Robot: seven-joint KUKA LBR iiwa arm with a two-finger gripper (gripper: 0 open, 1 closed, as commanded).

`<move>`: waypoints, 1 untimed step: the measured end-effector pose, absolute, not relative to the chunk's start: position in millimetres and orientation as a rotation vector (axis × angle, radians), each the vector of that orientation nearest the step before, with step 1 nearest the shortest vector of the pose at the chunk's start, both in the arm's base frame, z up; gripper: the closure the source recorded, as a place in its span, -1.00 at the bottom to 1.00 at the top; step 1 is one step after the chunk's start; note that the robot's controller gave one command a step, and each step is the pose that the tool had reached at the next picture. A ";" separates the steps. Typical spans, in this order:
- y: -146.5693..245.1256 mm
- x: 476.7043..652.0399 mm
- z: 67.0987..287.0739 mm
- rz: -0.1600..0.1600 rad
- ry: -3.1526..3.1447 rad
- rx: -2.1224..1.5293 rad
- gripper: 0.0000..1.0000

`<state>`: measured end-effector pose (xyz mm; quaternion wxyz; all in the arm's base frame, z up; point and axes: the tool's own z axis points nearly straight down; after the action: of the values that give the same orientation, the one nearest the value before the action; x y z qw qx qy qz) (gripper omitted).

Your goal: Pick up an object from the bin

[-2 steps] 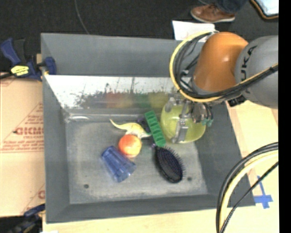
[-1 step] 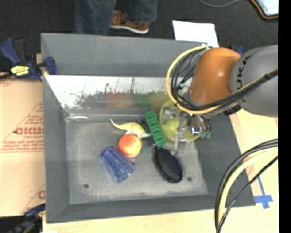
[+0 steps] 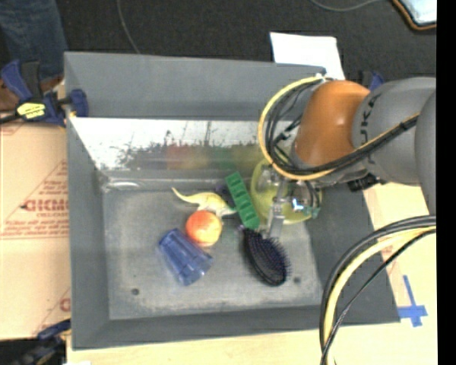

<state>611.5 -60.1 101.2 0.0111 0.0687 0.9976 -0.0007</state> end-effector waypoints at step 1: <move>-69.1 603.1 100.3 -0.005 3.124 -0.176 -1.00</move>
Offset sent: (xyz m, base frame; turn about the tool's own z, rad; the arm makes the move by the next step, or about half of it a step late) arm 0.0132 0.0122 -0.0081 -0.0884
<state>603.1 -69.1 100.3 0.0064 -0.0561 0.9984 -0.0017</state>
